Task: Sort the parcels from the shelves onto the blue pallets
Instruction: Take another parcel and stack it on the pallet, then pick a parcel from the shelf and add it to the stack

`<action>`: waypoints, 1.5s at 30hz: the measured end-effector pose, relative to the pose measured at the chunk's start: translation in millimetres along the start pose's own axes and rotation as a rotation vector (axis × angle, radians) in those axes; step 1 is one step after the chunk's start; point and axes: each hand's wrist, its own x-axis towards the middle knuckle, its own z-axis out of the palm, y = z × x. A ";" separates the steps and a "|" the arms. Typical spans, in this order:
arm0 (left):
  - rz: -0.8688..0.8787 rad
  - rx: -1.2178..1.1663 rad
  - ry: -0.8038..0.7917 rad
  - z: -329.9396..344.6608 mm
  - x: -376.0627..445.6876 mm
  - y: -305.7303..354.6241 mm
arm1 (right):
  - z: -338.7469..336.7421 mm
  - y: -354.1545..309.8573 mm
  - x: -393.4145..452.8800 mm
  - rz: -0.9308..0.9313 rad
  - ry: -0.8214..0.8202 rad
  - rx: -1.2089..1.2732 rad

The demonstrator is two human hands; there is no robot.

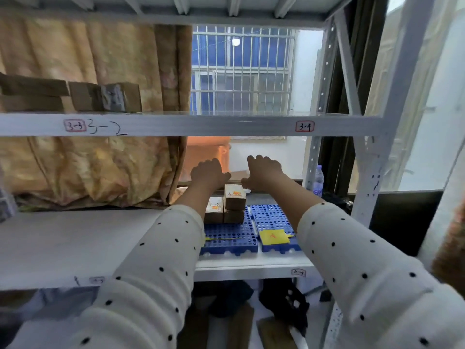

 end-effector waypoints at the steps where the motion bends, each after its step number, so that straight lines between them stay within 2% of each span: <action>1: 0.005 -0.002 0.001 -5.2 -7.1 -1.0 | -5.6 -4.0 -6.2 0.010 -0.002 0.000; 14: 0.014 -0.026 0.025 -73.9 -83.9 -63.8 | -82.4 -83.3 -70.2 0.085 0.037 -0.023; 26: -0.041 0.066 0.110 -106.1 -117.5 -91.4 | -104.1 -118.1 -88.1 0.032 0.071 -0.010; 35: -0.145 0.077 0.146 -128.8 -137.0 -128.9 | -109.1 -156.6 -73.7 -0.120 0.071 0.011; 40: -0.243 0.163 0.158 -154.2 -154.0 -176.9 | -116.8 -208.3 -54.3 -0.257 0.079 0.062; 45: -0.338 0.198 0.236 -183.8 -173.7 -228.3 | -129.0 -269.7 -43.5 -0.373 0.092 0.092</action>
